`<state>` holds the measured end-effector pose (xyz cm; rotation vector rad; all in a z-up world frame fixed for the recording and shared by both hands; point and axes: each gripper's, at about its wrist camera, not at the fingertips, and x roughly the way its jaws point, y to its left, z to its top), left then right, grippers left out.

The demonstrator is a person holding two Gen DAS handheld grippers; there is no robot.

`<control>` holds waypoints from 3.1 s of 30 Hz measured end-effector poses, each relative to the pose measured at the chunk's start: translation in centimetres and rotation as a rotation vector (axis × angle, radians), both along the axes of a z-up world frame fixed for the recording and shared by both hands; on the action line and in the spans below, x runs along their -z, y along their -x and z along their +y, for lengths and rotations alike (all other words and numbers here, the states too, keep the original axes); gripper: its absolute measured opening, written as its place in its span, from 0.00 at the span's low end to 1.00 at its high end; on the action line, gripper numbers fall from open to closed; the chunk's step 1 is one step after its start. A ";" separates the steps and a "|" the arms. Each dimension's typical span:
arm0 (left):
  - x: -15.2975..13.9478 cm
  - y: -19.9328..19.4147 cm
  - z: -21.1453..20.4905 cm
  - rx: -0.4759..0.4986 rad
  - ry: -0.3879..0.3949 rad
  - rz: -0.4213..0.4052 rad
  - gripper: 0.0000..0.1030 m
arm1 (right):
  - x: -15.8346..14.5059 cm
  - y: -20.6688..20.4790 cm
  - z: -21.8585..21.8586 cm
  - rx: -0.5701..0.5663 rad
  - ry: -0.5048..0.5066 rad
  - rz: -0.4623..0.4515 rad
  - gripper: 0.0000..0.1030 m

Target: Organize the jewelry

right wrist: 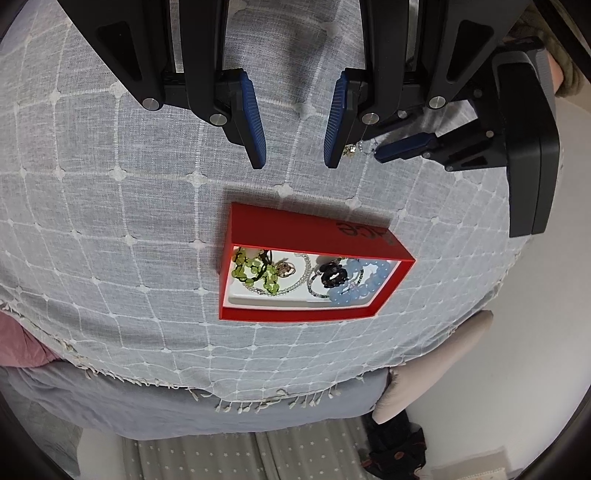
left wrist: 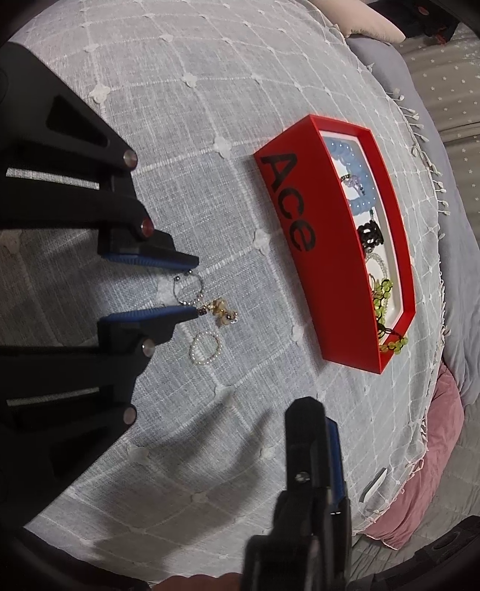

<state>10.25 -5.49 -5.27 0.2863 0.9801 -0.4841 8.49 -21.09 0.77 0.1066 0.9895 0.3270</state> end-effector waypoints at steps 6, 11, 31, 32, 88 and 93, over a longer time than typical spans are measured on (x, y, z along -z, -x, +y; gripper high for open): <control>0.0 -0.2 0.1 0.005 -0.002 -0.004 0.21 | 0.7 0.1 0.8 -0.056 0.044 -0.002 0.32; -0.3 -0.5 0.8 -0.015 0.016 0.006 0.21 | 1.2 0.4 1.8 -0.128 0.082 -0.028 0.32; -2.9 -1.7 5.2 -0.157 0.133 -0.003 0.21 | 5.5 0.9 7.2 -0.356 0.226 -0.099 0.29; -2.9 -1.7 5.2 -0.159 0.135 -0.003 0.21 | 5.7 0.8 7.4 -0.357 0.225 -0.100 0.16; -3.4 -2.0 5.9 -0.202 0.151 -0.020 0.21 | 5.6 1.5 8.1 -0.324 0.253 -0.064 0.05; -3.6 -2.1 6.1 -0.203 0.159 -0.023 0.21 | 4.9 1.3 7.1 -0.290 0.223 -0.046 0.04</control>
